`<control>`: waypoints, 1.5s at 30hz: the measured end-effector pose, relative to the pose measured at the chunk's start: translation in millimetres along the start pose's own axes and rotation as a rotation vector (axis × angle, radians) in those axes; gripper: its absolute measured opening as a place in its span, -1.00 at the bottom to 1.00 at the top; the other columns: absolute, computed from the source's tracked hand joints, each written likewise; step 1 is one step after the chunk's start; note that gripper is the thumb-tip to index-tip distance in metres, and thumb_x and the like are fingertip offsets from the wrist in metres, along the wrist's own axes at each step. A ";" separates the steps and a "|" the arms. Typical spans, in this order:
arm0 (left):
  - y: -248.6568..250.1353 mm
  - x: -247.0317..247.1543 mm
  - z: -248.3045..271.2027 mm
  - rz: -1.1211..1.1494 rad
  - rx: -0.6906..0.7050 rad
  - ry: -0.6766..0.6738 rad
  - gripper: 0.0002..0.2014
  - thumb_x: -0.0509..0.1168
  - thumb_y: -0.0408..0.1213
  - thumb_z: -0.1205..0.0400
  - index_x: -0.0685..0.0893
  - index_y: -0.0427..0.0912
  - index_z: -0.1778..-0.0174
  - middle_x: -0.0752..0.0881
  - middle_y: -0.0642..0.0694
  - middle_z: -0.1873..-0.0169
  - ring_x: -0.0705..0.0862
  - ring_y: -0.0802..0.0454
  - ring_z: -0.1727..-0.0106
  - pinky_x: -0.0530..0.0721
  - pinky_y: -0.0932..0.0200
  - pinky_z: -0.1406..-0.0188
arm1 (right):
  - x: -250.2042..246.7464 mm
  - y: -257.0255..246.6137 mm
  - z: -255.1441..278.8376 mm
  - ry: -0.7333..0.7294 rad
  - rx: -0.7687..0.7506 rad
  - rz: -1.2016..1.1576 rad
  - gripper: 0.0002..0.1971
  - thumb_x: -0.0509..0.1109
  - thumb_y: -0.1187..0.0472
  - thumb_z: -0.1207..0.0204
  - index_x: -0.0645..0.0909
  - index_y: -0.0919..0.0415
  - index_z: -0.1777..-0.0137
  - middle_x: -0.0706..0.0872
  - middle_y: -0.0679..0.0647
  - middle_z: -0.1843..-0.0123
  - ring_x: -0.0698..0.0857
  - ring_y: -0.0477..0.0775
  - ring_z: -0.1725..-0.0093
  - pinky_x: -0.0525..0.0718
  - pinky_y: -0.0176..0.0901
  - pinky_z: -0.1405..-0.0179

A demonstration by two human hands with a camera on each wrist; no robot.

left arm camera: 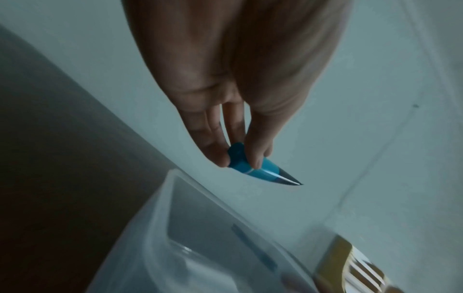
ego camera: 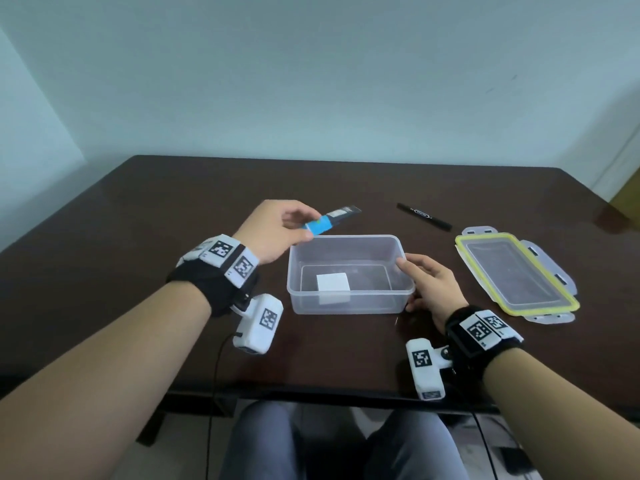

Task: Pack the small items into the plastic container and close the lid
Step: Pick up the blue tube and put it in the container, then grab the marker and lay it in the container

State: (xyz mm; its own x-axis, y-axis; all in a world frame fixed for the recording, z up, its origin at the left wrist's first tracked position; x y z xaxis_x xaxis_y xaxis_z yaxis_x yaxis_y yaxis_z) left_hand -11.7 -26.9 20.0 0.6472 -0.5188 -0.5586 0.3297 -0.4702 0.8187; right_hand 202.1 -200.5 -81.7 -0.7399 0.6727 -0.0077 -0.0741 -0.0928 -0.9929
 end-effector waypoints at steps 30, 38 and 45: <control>-23.8 44.5 -14.7 -0.378 0.026 -0.109 -0.73 0.33 -0.36 -0.67 0.84 -0.03 -0.19 0.82 -0.02 -0.16 0.76 0.07 -0.13 0.68 0.12 -0.28 | -2.9 1.3 -3.5 -0.005 0.019 0.000 -0.70 0.50 0.01 -0.53 0.73 0.15 -0.16 0.79 0.20 0.02 0.60 0.24 0.28 0.62 -0.21 0.65; -28.0 14.6 18.9 -0.206 -0.016 0.301 -0.70 0.45 -0.22 -0.58 0.78 -0.05 -0.24 0.76 -0.04 0.03 0.71 -0.01 0.10 0.68 0.05 -0.10 | -24.7 -28.3 -19.2 0.092 0.151 -0.067 -0.78 0.46 -0.01 -0.56 0.66 0.14 -0.02 0.67 0.11 0.06 0.56 -0.01 0.49 0.50 -0.28 0.64; -40.1 18.6 15.5 0.125 -0.377 0.173 -0.41 0.41 -0.09 -0.64 0.48 -0.02 -0.61 0.61 -0.13 -0.45 0.65 -0.06 -0.25 0.74 -0.06 -0.09 | -56.8 -91.3 -64.7 0.171 0.062 0.092 -0.88 0.47 0.16 -0.58 0.65 0.20 0.08 0.65 0.13 0.18 0.64 0.06 0.47 0.63 -0.23 0.57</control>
State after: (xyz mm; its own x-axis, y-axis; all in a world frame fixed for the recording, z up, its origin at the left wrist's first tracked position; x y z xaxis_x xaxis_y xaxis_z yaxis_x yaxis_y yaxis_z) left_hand -23.6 -28.8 -25.3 0.7933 -0.4124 -0.4479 0.4489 -0.1008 0.8879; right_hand 294.2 -182.7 1.7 -0.6218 0.7734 -0.1236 -0.0563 -0.2016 -0.9779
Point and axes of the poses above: each hand's wrist, its own z-axis away from the middle knuckle, its own x-axis out of the palm, y = z × x, the point moved 1 cm from there along -z, towards the middle knuckle
